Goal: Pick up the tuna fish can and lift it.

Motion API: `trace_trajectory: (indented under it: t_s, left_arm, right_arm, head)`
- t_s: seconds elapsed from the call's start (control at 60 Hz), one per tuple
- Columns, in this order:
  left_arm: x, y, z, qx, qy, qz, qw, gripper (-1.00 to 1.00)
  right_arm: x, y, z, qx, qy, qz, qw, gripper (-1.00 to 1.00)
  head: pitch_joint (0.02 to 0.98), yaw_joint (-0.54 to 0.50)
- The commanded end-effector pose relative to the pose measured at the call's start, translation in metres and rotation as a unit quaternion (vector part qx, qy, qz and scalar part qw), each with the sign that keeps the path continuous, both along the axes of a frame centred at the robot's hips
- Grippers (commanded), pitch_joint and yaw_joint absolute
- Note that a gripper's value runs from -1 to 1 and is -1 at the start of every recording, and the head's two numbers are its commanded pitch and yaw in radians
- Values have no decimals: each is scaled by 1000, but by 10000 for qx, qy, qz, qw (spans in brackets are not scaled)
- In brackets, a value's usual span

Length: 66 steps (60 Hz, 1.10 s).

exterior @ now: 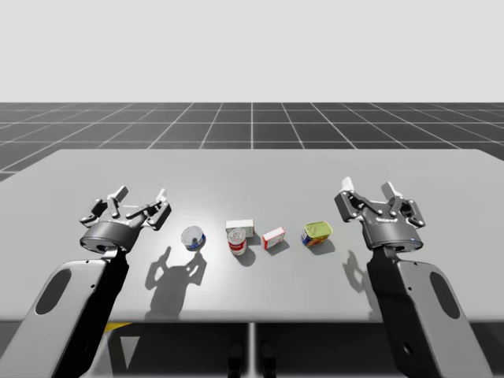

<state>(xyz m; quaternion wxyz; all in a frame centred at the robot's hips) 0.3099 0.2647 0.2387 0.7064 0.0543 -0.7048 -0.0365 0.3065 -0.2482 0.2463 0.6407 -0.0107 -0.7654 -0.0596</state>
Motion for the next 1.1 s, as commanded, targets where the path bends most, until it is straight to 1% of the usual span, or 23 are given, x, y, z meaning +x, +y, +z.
trace_trajectory:
  t_s: [0.017,0.067,0.1,0.15,0.183,0.217,0.233,0.3,0.383,0.4,0.567,0.583,0.65,0.667,0.717,0.767,0.783,0.9,0.917,1.1]
  left_arm:
    - [0,0,0,6,-11,-2,10000,-1000]
    - [0,0,0,9,-11,-2,10000,-1000]
    - [0,0,0,8,-13,-4,10000,-1000]
    - [0,0,0,9,-13,-4,10000,-1000]
    - [0,0,0,10,-12,-3,10000,-1000]
    - [0,0,0,11,-12,-3,10000,-1000]
    - [0,0,0,13,-12,-5,10000,-1000]
    - [0,0,0,21,-10,-6,10000,-1000]
    - [0,-1,0,30,-14,-7,10000,-1000]
    - [0,-1,0,31,-14,-7,10000,-1000]
    - [0,-1,0,46,-17,-13,10000,-1000]
    - [0,-1,-1,49,-16,-14,10000,-1000]
    - [0,-1,-1,51,-14,-20,10000,-1000]
    - [1,-1,-1,53,-13,-20,10000,-1000]
    - [1,0,-1,58,-10,-20,10000,-1000]
    - [1,0,-1,58,-8,-22,10000,-1000]
    - [1,0,-1,63,-8,-22,10000,-1000]
    - [1,-1,-1,70,4,-34,10000,-1000]
    - [1,-1,-1,73,10,-38,10000,-1000]
    - [1,-2,-1,65,19,-71,10000,-1000]
  right_arm:
    - [0,0,-1,37,-123,-240,9996,-1000]
    - [0,0,-1,22,-110,-115,9999,-1000]
    - [1,0,-2,68,-17,-14,10000,-1000]
    - [1,1,-2,-5,40,22,10000,-1000]
    - [2,0,-2,57,128,87,9999,-1000]
    - [2,1,-2,39,149,74,9999,-1000]
    - [2,1,-3,-50,125,66,9999,-1000]
    - [2,0,-3,-28,118,58,9999,-1000]
    - [2,0,-3,-47,127,34,9999,-1000]
    - [2,0,-3,-49,133,26,9999,-1000]
    - [3,-1,-3,-76,176,-42,9998,-1000]
    - [3,-1,-3,-79,177,-41,9998,-1000]
    - [3,-1,-3,-80,174,-38,9998,-1000]
    - [3,0,-3,-94,171,-37,9998,-1000]
    - [3,0,-3,-106,184,-31,9998,-1000]
    - [3,0,-3,-120,194,-31,9997,-1000]
    - [3,0,-4,-146,207,-23,9997,-1000]
    - [3,1,-5,-193,253,7,9995,-1000]
    - [3,2,-5,-198,269,23,9994,-1000]
    - [3,6,-7,-264,349,79,9990,-1000]
  head:
    - [74,11]
    - [79,11]
    - [87,11]
    - [100,11]
    - [119,10]
    - [135,11]
    - [166,11]
    - [212,16]
    - [290,25]
    - [335,29]
    - [505,54]
    - [526,60]
    - [560,78]
    - [589,93]
    - [627,115]
    - [654,133]
    - [681,150]
    - [745,201]
    - [766,219]
    - [831,295]
